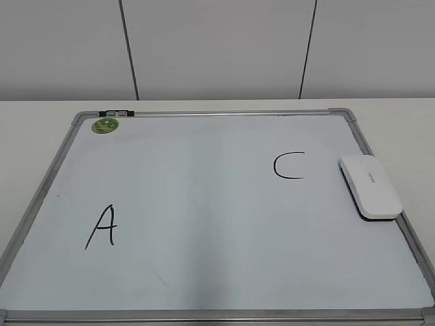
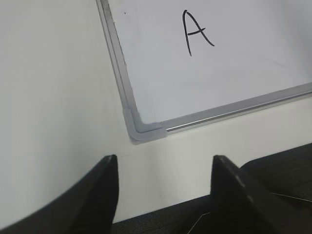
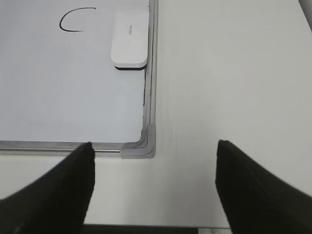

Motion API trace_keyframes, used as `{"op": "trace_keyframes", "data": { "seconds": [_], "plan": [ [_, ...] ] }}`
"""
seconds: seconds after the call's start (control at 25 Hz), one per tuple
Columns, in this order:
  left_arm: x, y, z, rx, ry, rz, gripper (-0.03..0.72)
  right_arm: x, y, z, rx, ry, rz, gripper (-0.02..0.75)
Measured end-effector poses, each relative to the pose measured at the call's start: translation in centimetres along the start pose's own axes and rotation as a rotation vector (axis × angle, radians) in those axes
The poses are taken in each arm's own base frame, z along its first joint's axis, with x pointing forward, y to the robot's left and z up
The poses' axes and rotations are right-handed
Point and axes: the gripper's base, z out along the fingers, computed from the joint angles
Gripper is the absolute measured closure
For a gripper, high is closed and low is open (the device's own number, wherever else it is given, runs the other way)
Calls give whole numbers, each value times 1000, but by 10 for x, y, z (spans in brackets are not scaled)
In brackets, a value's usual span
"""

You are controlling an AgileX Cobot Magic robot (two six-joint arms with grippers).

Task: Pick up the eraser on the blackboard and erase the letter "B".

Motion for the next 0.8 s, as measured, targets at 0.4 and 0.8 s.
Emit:
{"op": "trace_keyframes", "data": {
  "seconds": [0.4,0.8],
  "plan": [
    [0,0,0,0,0,0,290,-1,0,0,0,-8,0,146],
    [2,0,-3,-1,-26,-2,307,-1,0,0,0,-9,0,146]
  ]
}}
